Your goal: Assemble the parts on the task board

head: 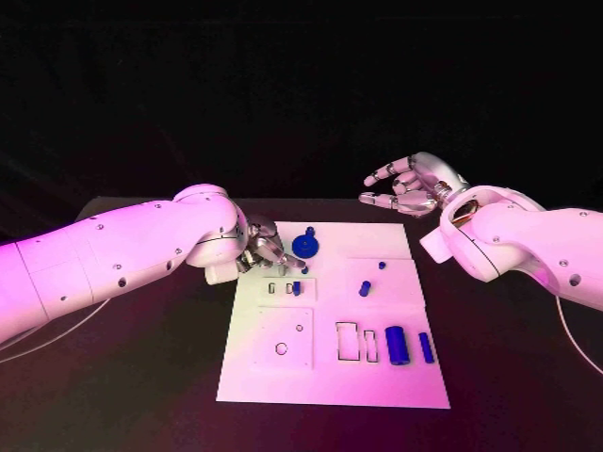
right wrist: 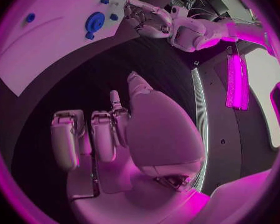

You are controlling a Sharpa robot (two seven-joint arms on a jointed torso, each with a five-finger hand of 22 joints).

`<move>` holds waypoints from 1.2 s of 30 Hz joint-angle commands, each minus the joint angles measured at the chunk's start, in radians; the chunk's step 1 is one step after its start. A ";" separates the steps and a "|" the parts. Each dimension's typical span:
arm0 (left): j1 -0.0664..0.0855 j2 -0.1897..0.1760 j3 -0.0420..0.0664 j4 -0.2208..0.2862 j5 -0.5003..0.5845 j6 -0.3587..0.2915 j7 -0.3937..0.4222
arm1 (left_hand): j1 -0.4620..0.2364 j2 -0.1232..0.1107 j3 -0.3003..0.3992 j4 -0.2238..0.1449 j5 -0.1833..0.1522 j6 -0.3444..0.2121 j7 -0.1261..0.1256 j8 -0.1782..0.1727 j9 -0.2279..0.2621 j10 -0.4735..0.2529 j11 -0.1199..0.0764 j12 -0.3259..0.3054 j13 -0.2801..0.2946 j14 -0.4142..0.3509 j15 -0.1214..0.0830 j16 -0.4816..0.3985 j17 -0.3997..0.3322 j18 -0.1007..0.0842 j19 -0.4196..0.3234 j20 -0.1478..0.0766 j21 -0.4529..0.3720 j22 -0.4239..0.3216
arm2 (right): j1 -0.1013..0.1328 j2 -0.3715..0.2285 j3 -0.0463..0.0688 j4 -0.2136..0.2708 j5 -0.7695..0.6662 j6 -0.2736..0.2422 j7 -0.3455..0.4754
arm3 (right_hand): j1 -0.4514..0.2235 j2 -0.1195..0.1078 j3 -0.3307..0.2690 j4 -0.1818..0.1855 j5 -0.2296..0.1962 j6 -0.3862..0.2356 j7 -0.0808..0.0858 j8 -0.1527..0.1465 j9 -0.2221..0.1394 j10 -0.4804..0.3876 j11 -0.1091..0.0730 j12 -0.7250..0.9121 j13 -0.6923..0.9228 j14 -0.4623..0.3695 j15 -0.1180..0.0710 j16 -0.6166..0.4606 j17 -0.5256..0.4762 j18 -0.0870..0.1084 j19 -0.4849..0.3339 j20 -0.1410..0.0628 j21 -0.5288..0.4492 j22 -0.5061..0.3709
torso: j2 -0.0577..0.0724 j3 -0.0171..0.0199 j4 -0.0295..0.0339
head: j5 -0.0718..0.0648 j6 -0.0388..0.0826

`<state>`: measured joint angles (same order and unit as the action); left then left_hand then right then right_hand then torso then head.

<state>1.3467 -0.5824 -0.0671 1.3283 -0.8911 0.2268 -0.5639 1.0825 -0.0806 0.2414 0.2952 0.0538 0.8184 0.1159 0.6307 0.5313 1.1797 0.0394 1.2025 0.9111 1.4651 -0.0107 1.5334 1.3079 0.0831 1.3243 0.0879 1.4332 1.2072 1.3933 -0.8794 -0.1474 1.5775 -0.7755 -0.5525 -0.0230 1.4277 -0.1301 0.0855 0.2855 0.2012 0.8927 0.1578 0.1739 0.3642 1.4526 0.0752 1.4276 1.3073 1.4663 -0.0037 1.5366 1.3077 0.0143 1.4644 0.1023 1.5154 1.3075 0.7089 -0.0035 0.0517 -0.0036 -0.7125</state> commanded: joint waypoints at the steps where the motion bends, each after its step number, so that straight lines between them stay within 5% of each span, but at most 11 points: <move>1: 0.003 0.014 -0.003 -0.009 -0.004 0.054 -0.025 | -0.011 0.002 -0.005 -0.001 0.000 -0.006 0.000 -0.004 0.002 -0.001 0.004 -0.004 -0.001 0.076 -0.006 0.006 0.188 -0.006 0.004 0.000 0.005 0.001 | 0.000 0.004 0.000 -0.001 -0.015 0.023 -0.009 | -0.005 0.001 0.002 0.005 0.002 -0.001 0.001 0.003 -0.001 0.000 -0.001 -0.001 0.136 0.083 0.004 -0.004 0.180 0.001 0.077 0.001 -0.004 0.223 | 0.001 -0.0006 -0.0002 | -0.001 0.001; 36: -0.004 0.071 -0.012 -0.062 0.014 0.140 -0.023 | 0.032 0.021 -0.002 -0.005 0.001 -0.004 0.000 -0.010 0.013 -0.007 0.004 -0.009 -0.006 0.076 -0.005 0.007 0.191 -0.008 0.008 0.002 0.008 0.010 | -0.004 0.024 0.000 -0.008 -0.025 0.032 -0.010 | -0.005 0.004 0.003 0.004 0.003 -0.004 0.001 0.003 -0.001 -0.009 -0.001 -0.012 0.126 0.081 0.004 -0.008 0.172 0.004 0.072 0.001 -0.014 0.216 | 0.001 0.0001 -0.0001 | -0.005 -0.007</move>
<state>1.3439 -0.5151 -0.0791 1.2675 -0.8861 0.3365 -0.5851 1.1029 -0.0605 0.2387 0.2925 0.0538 0.8185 0.1159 0.6249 0.5437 1.1757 0.0432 1.1965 0.9037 1.4651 -0.0105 1.5373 1.3076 0.0832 1.3278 0.0915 1.4360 1.2154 1.3902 -0.8561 -0.1477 1.5688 -0.7877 -0.5341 -0.0371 1.4277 -0.1302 0.0856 0.2855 0.2012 0.8926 0.1577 0.1739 0.3638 1.4525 0.0752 1.4193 1.3079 1.4663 -0.0037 1.5327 1.3074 0.0142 1.4644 0.1022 1.5041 1.3081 0.7106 -0.0034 0.0515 -0.0072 -0.7197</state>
